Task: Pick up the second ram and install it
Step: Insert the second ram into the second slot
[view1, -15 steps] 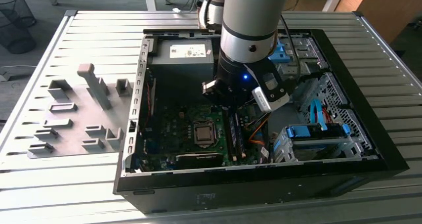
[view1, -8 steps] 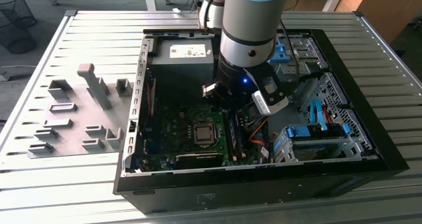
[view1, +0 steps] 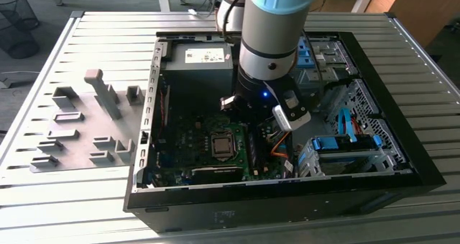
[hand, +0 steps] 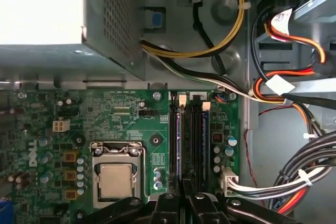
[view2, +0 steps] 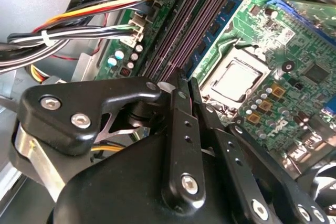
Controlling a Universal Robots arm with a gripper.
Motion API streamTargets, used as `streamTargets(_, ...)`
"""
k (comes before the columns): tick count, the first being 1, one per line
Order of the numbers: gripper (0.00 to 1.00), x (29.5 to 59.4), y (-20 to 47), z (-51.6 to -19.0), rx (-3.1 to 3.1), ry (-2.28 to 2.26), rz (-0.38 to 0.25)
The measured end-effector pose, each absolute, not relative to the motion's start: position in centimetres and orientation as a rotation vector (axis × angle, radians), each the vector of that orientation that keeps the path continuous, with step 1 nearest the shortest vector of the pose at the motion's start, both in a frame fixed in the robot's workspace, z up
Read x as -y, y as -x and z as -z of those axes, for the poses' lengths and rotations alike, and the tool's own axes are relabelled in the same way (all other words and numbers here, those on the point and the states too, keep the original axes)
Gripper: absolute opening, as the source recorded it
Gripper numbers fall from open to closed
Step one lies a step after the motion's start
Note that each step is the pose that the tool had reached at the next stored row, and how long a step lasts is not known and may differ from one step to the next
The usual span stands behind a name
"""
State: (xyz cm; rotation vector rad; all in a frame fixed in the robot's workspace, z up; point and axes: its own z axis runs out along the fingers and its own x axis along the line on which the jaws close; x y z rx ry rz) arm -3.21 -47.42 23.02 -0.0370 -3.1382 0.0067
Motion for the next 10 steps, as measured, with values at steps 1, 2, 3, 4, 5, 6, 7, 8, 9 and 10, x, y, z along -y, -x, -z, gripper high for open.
streamTargets(1,0.14,47.42,3.21,-22.87,3.138,0.038,-0.007)
streamTargets(2,0.14,47.42,3.21,-22.77,3.138,0.039,-0.007)
streamTargets(3,0.14,47.42,3.20,-22.67,3.138,0.040,-0.006)
streamTargets(4,0.14,47.43,3.21,-22.62,3.138,0.041,-0.007)
streamTargets(5,0.14,47.43,3.21,-22.62,3.138,0.041,-0.007)
streamTargets(6,0.14,47.43,3.21,-22.62,3.138,0.041,-0.007)
streamTargets(7,0.14,47.43,3.21,-22.62,3.138,0.041,-0.007)
streamTargets(8,0.14,47.43,3.21,-22.61,3.138,0.041,-0.007)
streamTargets(9,0.14,47.43,3.21,-22.61,3.138,0.041,-0.007)
streamTargets(10,0.14,47.43,3.21,-22.60,3.138,0.041,-0.007)
